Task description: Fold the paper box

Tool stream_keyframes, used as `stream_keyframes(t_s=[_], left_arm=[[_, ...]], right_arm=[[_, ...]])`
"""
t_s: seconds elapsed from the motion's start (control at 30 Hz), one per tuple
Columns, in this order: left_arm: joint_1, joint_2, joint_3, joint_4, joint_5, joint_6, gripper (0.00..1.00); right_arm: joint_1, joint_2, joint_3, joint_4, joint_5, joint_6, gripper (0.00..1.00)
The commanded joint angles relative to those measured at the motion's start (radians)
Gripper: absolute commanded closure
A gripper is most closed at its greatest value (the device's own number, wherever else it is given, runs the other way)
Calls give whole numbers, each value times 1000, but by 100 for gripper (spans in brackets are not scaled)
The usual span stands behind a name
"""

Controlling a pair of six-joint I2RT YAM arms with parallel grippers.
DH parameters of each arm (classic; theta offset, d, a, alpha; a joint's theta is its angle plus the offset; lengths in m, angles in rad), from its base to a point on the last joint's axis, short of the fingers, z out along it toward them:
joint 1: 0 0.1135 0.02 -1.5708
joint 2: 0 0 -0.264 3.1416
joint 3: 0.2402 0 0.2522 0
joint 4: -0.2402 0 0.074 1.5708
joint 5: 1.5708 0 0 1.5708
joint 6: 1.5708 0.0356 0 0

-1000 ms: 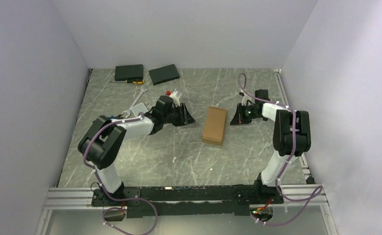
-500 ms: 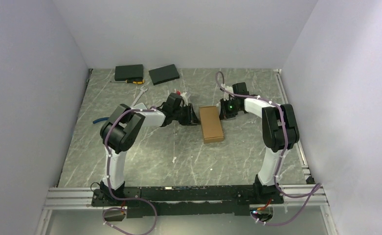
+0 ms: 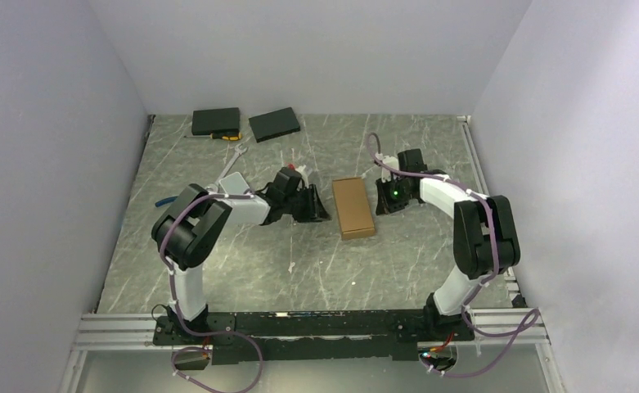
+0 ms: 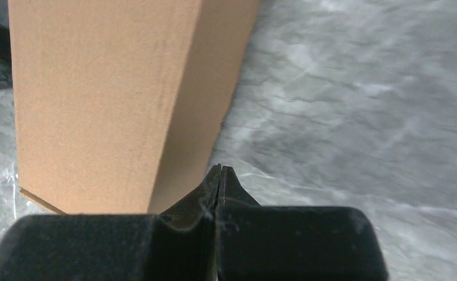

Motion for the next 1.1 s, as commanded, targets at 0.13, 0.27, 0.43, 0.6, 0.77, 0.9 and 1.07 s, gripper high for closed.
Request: stream_keyframes(t_s=[0.13, 0.27, 0.43, 0.6, 0.77, 0.9, 1.07], left_arm=[[-100, 86, 59, 21, 59, -42, 63], [-128, 132, 112, 12, 73, -41, 64], [-116, 39, 60, -61, -28, -33, 61], [-60, -216, -110, -92, -132, 17, 59], [-46, -634, -169, -287, -285, 178, 39], [1, -962, -164, -405, -295, 231, 1], [24, -1228, -51, -634, -301, 259, 0]], right_arm=[[101, 70, 9, -42, -126, 0, 100], [106, 82, 29, -46, -251, 20, 100], [47, 8, 21, -46, -20, -24, 100], [-85, -232, -9, -38, 18, -137, 98], [-243, -581, -27, -80, -135, -289, 59], [-336, -802, -8, -81, -267, -238, 1], [-362, -857, 159, -161, -277, 71, 1]])
